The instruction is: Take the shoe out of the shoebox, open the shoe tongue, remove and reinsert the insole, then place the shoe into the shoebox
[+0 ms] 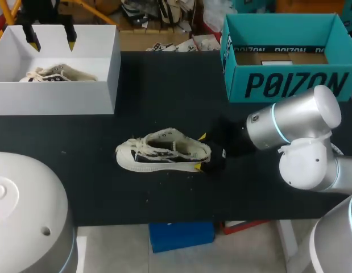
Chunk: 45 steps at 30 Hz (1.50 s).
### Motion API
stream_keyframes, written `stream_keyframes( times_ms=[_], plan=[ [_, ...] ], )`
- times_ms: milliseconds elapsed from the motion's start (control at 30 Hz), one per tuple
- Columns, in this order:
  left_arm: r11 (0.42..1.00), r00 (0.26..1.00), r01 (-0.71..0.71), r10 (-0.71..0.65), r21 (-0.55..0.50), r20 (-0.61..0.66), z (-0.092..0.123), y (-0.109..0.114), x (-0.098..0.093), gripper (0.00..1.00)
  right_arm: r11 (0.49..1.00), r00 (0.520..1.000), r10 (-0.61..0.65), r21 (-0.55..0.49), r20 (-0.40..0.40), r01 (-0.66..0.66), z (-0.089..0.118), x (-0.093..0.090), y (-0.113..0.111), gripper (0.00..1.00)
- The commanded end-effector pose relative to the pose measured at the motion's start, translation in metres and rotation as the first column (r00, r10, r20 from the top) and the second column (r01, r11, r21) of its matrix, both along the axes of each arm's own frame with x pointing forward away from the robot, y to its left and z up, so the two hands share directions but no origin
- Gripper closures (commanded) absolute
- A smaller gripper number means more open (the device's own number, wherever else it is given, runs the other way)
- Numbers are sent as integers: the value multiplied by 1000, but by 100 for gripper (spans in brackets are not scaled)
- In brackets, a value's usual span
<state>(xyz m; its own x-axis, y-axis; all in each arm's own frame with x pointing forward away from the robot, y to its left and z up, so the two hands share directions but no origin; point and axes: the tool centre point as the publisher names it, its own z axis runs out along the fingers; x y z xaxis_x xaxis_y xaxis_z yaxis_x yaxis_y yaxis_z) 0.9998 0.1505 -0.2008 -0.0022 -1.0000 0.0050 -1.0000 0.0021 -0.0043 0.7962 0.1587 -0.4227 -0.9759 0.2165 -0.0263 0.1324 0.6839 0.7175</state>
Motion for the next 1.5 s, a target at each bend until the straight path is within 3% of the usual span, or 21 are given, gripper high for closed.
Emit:
stream_keyframes(
  times_ms=[33, 800, 833, 867, 900, 1233, 1500],
  plan=[
    [1000, 1000, -1, 1, 2, -2, 0, 0, 0, 0, 1000, 1000, -3, 6, -1, 3, -5, 0, 2, 0],
    [1000, 1000, -1, 1, 2, -2, 0, 0, 0, 0, 997, 1000, 6, 75, 5, -6, -17, 3, 6, 0],
    [1000, 1000, -1, 1, 2, -2, 0, 0, 0, 0, 997, 1000, 7, 77, 7, -7, -16, 3, 7, 21],
    [1000, 1000, -1, 1, 2, -2, 0, 0, 0, 0, 997, 1000, 1, 77, 10, -2, -16, 3, 7, 92],
    [1000, 1000, -1, 1, 2, -2, 0, 0, 0, 0, 997, 1000, -2, 72, 17, 1, -15, 4, 6, 100],
    [1000, 1000, -1, 1, 2, -2, 0, 0, 0, 0, 997, 1000, -2, 72, 17, 1, -15, 4, 6, 100],
    [987, 991, -121, 126, 101, -41, 1, -25, -20, 0, 997, 1000, -2, 72, 17, 1, -15, 4, 6, 100]
  ],
)
